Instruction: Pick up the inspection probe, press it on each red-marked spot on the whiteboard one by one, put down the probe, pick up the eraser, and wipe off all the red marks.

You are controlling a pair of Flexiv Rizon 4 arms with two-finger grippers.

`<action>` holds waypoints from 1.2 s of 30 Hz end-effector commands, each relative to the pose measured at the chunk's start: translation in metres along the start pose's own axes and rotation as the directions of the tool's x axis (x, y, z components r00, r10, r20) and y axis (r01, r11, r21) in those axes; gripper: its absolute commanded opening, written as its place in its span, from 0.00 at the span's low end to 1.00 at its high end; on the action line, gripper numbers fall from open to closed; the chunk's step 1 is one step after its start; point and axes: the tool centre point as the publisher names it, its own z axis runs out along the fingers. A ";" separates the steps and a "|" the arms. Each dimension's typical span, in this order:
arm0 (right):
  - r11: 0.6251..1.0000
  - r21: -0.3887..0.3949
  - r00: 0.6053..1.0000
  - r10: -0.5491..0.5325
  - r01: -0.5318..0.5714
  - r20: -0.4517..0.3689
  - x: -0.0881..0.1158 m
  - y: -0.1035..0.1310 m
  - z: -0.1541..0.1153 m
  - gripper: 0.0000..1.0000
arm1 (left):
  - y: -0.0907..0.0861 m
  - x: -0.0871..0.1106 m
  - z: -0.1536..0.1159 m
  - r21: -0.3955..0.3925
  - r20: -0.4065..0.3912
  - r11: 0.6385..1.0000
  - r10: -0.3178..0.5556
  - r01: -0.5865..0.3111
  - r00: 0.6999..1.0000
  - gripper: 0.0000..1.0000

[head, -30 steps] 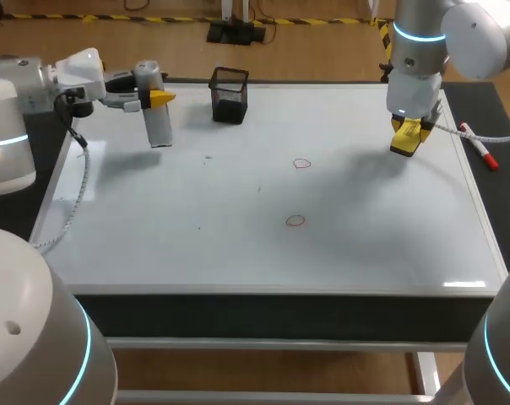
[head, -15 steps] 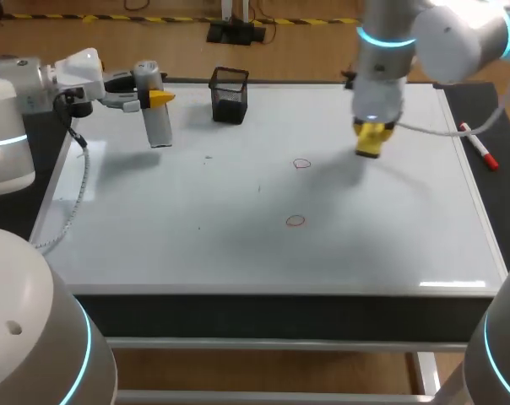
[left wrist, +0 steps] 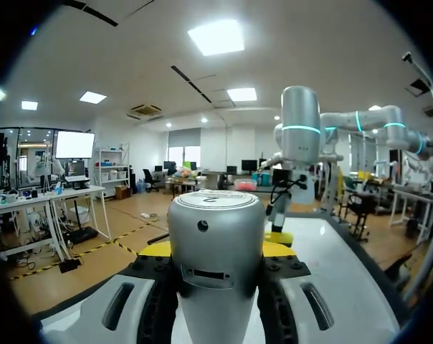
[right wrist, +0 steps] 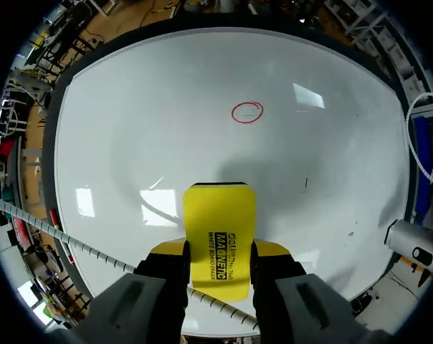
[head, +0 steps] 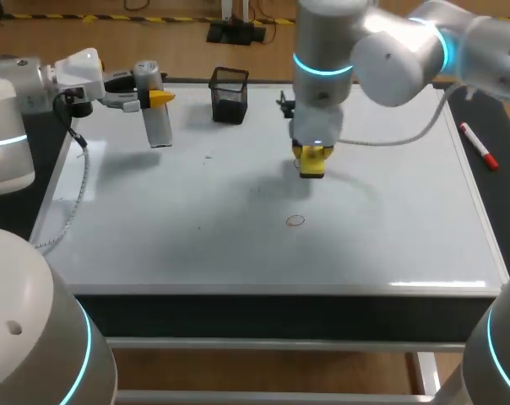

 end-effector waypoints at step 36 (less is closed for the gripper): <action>0.998 -0.014 0.995 0.059 -0.061 -0.075 0.019 -0.019 0.048 0.00 | -0.001 0.001 -0.001 0.000 0.000 1.000 0.001 -0.001 1.000 0.00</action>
